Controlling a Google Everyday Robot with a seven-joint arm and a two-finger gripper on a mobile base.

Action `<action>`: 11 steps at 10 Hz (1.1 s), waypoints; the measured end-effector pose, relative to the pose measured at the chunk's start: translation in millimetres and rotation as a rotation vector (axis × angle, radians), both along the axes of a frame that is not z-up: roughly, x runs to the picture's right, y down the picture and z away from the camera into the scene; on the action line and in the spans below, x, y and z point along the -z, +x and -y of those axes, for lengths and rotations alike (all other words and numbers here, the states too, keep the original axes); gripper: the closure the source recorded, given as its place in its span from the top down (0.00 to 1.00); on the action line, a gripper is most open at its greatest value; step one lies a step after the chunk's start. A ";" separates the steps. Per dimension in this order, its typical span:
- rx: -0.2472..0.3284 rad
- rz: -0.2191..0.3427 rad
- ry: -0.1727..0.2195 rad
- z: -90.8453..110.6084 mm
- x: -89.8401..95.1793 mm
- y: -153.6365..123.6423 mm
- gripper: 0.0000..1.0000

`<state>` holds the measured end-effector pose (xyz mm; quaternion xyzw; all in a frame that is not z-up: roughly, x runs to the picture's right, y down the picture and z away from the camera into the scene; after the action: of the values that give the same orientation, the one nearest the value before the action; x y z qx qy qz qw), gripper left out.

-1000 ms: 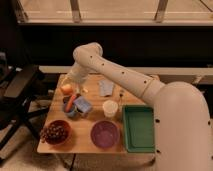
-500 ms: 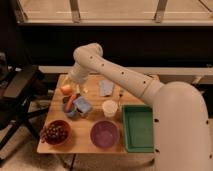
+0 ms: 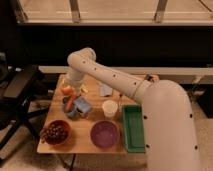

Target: Place pepper in purple bowl

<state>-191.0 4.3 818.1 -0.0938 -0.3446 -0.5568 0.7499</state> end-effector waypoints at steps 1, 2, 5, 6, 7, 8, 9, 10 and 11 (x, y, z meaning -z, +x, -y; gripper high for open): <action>0.007 0.000 -0.006 -3.4 -6.5 -3.5 0.66; 0.012 0.000 -0.012 -6.7 -13.1 -5.5 0.66; 0.022 0.010 -0.026 -10.7 -25.8 -12.9 0.66; 0.024 0.012 -0.030 -11.6 -27.8 -14.5 0.66; 0.025 0.015 -0.033 -12.4 -29.4 -15.7 0.66; 0.026 0.017 -0.037 -13.2 -30.7 -16.8 0.66; 0.030 0.020 -0.045 -15.3 -32.7 -18.5 0.66; 0.034 0.024 -0.054 -17.3 -34.2 -19.9 0.64; 0.041 0.027 -0.063 -19.8 -35.8 -20.5 0.58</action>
<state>-211.5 24.1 853.9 -0.1167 -0.3701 -0.5622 0.7303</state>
